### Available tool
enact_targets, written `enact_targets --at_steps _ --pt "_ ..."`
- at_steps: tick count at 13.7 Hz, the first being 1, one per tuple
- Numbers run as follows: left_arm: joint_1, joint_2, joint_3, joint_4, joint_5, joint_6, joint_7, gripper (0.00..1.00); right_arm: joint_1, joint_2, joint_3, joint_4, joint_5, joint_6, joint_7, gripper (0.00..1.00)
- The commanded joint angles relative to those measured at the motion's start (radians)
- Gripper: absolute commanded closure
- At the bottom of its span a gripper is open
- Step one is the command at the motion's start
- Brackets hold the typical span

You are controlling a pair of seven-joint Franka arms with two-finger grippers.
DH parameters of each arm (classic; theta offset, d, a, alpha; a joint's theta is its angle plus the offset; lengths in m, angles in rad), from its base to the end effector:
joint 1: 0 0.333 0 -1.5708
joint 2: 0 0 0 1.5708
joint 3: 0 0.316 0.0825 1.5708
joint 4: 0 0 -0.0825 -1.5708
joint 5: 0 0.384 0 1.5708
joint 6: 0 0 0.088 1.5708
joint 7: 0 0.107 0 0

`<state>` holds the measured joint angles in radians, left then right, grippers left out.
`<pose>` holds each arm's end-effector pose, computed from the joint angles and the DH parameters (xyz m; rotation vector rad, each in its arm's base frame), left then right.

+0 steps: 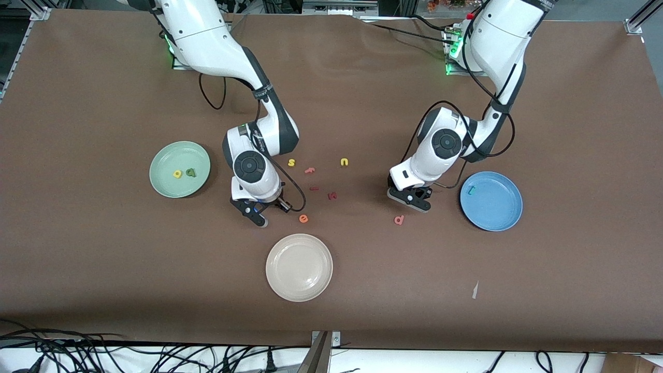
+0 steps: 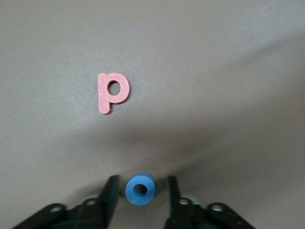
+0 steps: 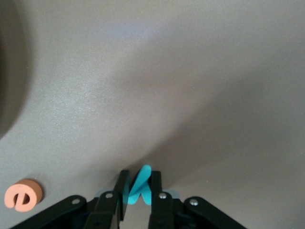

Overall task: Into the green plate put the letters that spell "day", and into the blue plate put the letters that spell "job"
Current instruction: 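Carry the teal y to the green plate while the left carries blue o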

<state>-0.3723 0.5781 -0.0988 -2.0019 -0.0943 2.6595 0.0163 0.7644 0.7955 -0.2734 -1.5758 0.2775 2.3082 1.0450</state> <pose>0.5476 -0.2746 0.1732 2.9681 -0.5822 0.0842 0.5979 0.3547 0.1803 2.9555 -1.0264 -0.0360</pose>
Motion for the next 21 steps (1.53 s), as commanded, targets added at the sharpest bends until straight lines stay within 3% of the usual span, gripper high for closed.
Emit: enact_targets --at_steps 1,2,6,8,12,15,16,17,19,21 --pt "-0.008 0.005 0.008 0.011 -0.010 0.000 0.001 0.81 0.004 0.016 -0.009 0.020 0.009 -0.022 -0.013 1.00" --pt "-0.008 0.005 0.008 0.011 -0.010 -0.001 0.001 0.87 0.001 0.013 -0.010 0.022 0.009 -0.032 -0.029 1.00" --pt "0.015 -0.036 0.021 0.011 -0.005 -0.013 0.011 0.92 -0.003 0.005 -0.015 0.028 0.011 -0.074 -0.053 1.00" --pt "0.094 -0.092 0.027 0.012 0.027 -0.073 0.051 0.95 -0.011 0.001 -0.023 0.045 0.011 -0.111 -0.082 1.00" --pt "0.260 -0.159 0.028 0.002 0.031 -0.171 0.299 0.95 -0.013 -0.033 -0.102 0.082 0.023 -0.255 -0.206 1.00" --pt "0.312 -0.199 0.077 -0.055 0.030 -0.194 0.463 0.94 -0.020 -0.059 -0.170 0.080 0.025 -0.347 -0.353 1.00" --pt "0.326 -0.201 0.091 -0.063 0.030 -0.194 0.519 0.87 -0.022 -0.070 -0.205 0.074 0.025 -0.389 -0.420 1.00" --pt "0.331 -0.199 0.099 -0.063 0.030 -0.194 0.546 0.73 -0.023 -0.073 -0.239 0.062 0.026 -0.429 -0.481 1.00" --pt "0.332 -0.196 0.100 -0.063 0.028 -0.194 0.545 0.38 -0.023 -0.143 -0.285 -0.042 0.031 -0.438 -0.612 1.00" --pt "0.320 -0.196 0.099 -0.061 0.019 -0.193 0.536 0.34 -0.023 -0.199 -0.354 -0.159 0.031 -0.432 -0.776 1.00"
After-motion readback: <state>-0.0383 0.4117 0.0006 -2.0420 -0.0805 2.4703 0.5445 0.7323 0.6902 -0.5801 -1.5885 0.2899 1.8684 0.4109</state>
